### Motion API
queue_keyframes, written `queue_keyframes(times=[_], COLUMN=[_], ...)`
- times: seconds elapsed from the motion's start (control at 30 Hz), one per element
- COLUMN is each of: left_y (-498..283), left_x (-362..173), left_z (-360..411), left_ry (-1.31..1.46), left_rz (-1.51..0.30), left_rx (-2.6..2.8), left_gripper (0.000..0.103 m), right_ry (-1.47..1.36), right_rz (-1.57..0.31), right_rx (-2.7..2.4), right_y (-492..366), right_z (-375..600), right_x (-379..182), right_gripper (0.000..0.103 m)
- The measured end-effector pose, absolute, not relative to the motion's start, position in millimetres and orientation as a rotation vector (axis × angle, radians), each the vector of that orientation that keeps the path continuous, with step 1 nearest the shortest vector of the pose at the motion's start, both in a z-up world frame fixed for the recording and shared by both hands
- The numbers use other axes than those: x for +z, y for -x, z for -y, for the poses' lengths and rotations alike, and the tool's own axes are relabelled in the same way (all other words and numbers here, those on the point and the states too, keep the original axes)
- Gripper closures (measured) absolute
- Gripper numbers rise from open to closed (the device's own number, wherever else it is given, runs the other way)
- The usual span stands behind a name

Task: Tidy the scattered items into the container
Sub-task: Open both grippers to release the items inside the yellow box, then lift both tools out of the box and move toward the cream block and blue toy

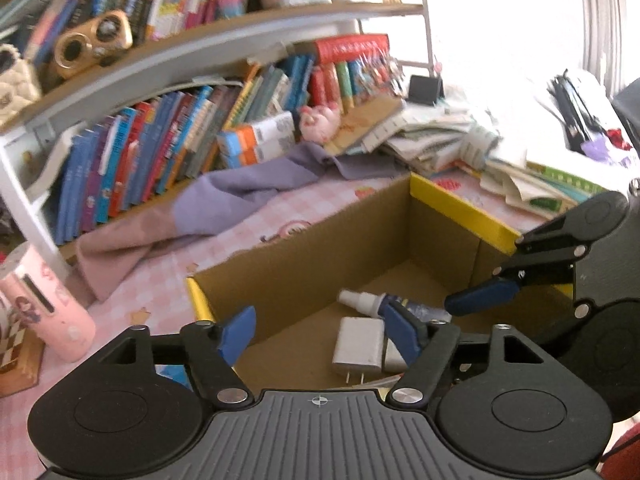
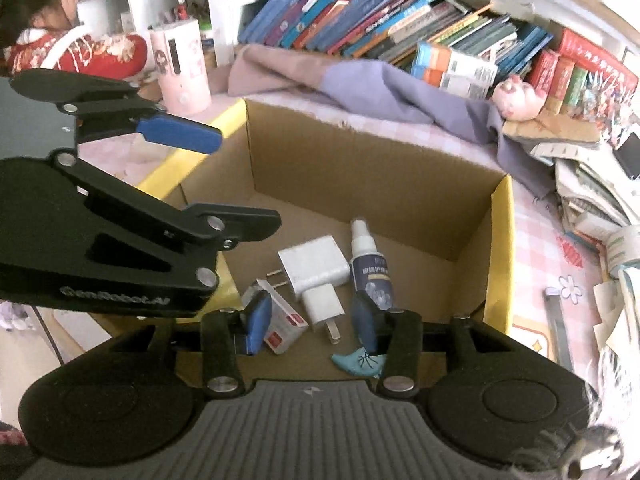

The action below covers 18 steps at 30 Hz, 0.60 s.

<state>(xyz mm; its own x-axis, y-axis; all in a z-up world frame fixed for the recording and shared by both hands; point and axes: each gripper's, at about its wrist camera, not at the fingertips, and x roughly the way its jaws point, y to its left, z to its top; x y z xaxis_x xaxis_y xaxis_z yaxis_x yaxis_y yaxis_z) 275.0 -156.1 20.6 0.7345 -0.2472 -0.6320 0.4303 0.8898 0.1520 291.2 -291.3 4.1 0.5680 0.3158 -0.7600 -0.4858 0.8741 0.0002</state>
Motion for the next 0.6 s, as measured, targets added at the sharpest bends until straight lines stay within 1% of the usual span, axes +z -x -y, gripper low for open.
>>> queue_keyframes(times=[0.1, 0.17, 0.23, 0.4, 0.6], left_y=[-263, -253, -243, -223, -198], left_x=[29, 34, 38, 45, 43], left_z=[149, 143, 135, 118, 100], left_ry=[-0.264, -0.224, -0.181, -0.098, -0.070], left_rz=[-0.620, -0.597, -0.574, -0.546, -0.524], left_rx=[-0.343, -0.297, -0.264, -0.224, -0.229], left_gripper=[0.026, 0.022, 0.019, 0.019, 0.019], right_ry=[0.175, 0.145, 0.122, 0.100, 0.100], right_rz=[-0.800, -0.756, -0.707, -0.618, -0.575], right_rx=[0.469, 0.433, 0.394, 0.327, 0.243], right_y=[-283, -274, -264, -241, -218], right_z=[293, 295, 298, 301, 297], right_x=[11, 17, 24, 36, 41], right_gripper=[0.060, 0.060, 0.060, 0.060, 0.060])
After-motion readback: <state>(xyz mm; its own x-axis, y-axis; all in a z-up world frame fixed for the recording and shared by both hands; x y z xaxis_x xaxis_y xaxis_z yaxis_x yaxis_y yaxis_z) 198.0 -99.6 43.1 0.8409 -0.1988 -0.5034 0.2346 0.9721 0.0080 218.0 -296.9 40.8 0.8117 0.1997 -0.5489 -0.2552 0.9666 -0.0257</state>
